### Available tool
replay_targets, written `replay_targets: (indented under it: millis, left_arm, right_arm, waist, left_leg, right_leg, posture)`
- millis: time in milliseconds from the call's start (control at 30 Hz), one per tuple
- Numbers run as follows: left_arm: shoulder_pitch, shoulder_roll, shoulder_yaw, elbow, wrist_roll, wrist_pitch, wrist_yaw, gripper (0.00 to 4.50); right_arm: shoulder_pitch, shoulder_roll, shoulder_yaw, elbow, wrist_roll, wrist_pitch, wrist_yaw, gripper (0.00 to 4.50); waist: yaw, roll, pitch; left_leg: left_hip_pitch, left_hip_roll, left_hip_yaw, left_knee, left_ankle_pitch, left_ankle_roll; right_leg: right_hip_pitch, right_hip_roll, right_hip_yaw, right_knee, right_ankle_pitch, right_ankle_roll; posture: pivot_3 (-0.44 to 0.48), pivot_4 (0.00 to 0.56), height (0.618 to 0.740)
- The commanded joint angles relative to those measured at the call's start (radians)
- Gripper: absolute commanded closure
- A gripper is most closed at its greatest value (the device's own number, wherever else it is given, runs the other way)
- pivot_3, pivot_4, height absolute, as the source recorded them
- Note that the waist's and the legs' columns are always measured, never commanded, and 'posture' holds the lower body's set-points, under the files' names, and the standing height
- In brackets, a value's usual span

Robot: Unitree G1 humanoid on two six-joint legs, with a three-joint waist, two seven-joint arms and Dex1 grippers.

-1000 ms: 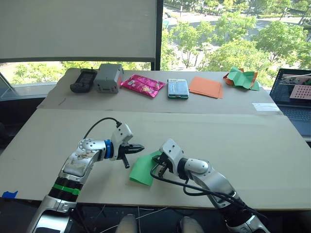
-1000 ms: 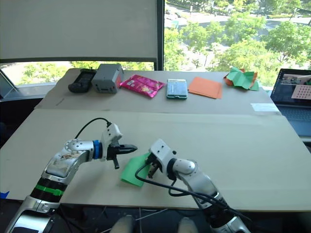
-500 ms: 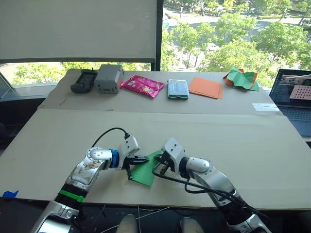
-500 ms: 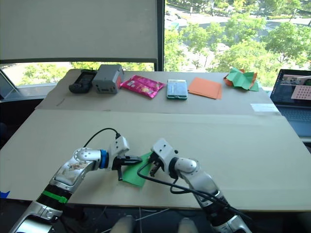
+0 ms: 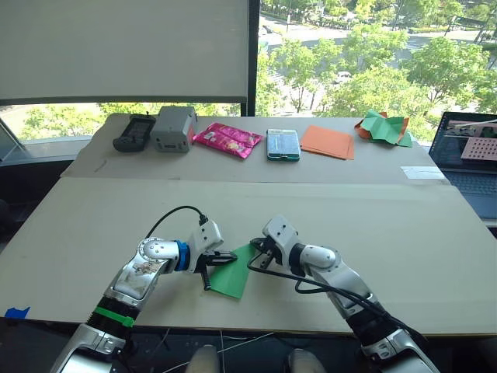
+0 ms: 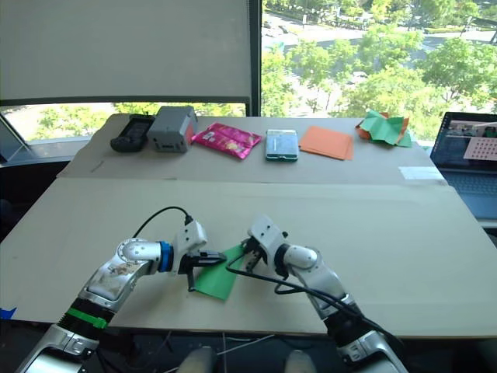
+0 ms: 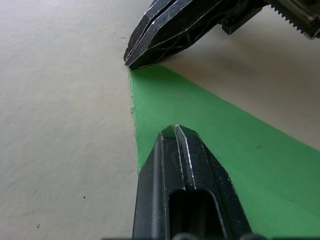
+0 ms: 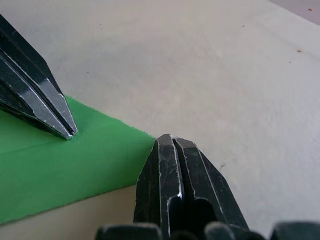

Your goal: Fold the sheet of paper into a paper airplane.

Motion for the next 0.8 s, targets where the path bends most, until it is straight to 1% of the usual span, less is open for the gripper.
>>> replay_targets:
  millis: [33, 367, 633, 800]
  left_arm:
    - [0.026, 0.013, -0.028, 0.02, 0.028, 0.029, -0.001, 4.49]
    - [0.023, 0.016, -0.02, 0.018, 0.025, 0.037, -0.001, 4.49]
    - [0.038, 0.027, -0.017, 0.001, 0.024, 0.047, -0.006, 4.49]
    - [0.058, 0.04, -0.012, -0.026, 0.02, 0.062, -0.007, 4.49]
  right_arm:
    - [0.025, -0.012, -0.004, 0.033, -0.021, -0.002, 0.014, 4.5]
    - [0.159, -0.025, 0.059, -0.123, 0.022, 0.015, 0.134, 4.5]
    - [0.198, -0.022, 0.096, -0.149, 0.008, 0.059, 0.164, 4.5]
    - [0.232, -0.043, 0.134, -0.206, 0.012, 0.08, 0.205, 4.5]
  waist:
    - [0.0, 0.0, 0.0]
    - [0.0, 0.002, -0.003]
    - [-0.011, 0.001, -0.003]
    - [-0.02, 0.001, -0.003]
  left_leg:
    - [0.0, 0.0, 0.0, 0.0, 0.0, 0.0]
    - [0.001, 0.0, 0.0, 0.0, 0.0, 0.0]
    - [0.001, 0.0, 0.0, 0.0, 0.0, -0.001]
    - [0.002, 0.0, 0.0, -0.001, -0.001, -0.001]
  right_leg:
    - [0.0, 0.0, 0.0, 0.0, 0.0, 0.0]
    - [0.0, 0.0, 0.0, 0.0, 0.0, 0.0]
    - [0.0, 0.0, 0.0, 0.0, -0.001, -0.001]
    - [0.0, 0.0, 0.0, 0.0, -0.001, -0.001]
  posture:
    - [0.0, 0.15, 0.706]
    - [0.0, 0.15, 0.706]
    - [0.0, 0.15, 0.706]
    - [0.0, 0.15, 0.706]
